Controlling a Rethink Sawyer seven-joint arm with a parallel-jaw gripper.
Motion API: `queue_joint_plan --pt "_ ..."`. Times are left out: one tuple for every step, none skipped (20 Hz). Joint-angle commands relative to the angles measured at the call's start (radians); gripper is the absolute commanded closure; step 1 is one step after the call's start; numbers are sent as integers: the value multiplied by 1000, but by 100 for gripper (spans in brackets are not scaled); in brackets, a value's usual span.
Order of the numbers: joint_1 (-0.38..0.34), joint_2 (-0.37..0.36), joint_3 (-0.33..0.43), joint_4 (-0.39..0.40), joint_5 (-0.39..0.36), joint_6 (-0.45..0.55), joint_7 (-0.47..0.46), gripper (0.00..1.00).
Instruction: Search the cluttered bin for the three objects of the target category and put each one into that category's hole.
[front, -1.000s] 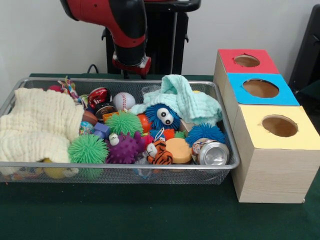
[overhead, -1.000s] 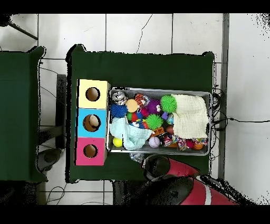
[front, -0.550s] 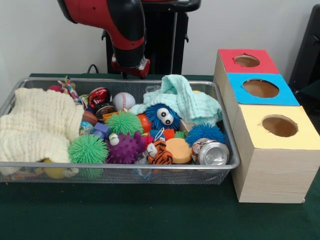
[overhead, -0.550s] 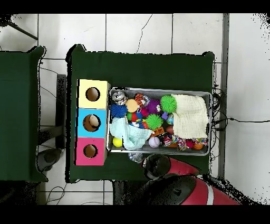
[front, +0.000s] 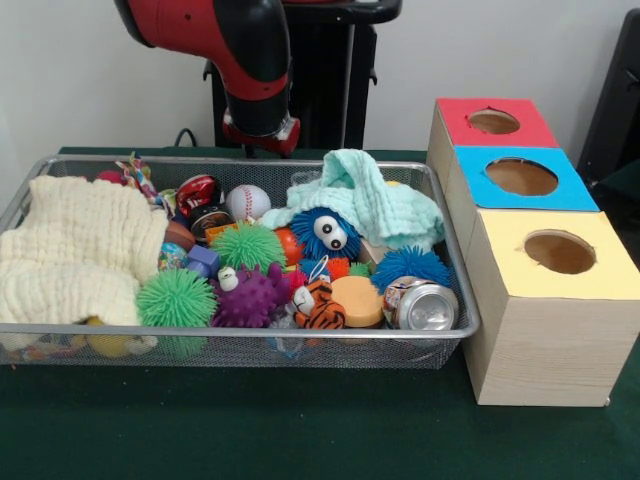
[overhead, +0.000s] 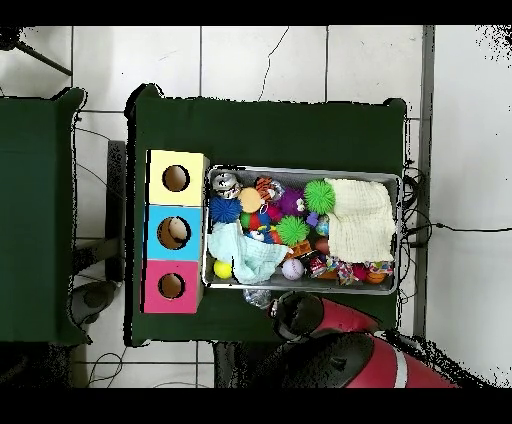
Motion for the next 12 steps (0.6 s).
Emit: queue_joint_plan --pt "-11 26 92 -140 -24 -79 61 0" --pt "-9 27 90 -142 -25 -76 60 0" --pt "-6 28 89 -145 -27 -74 58 0" --pt "-5 28 88 -145 -25 -70 59 0" --pt "-4 28 87 -145 -23 -67 60 0" --pt "-4 25 86 -142 -17 -57 64 0" --pt "-3 23 85 -140 -10 -50 69 0" --pt "-2 21 82 -137 -4 -42 74 0" --pt "1 19 78 -134 0 -37 80 0" --pt "3 17 75 -127 8 -33 90 0" --pt "6 14 71 -121 16 -29 100 0" --pt "8 11 67 -108 27 -30 117 0"
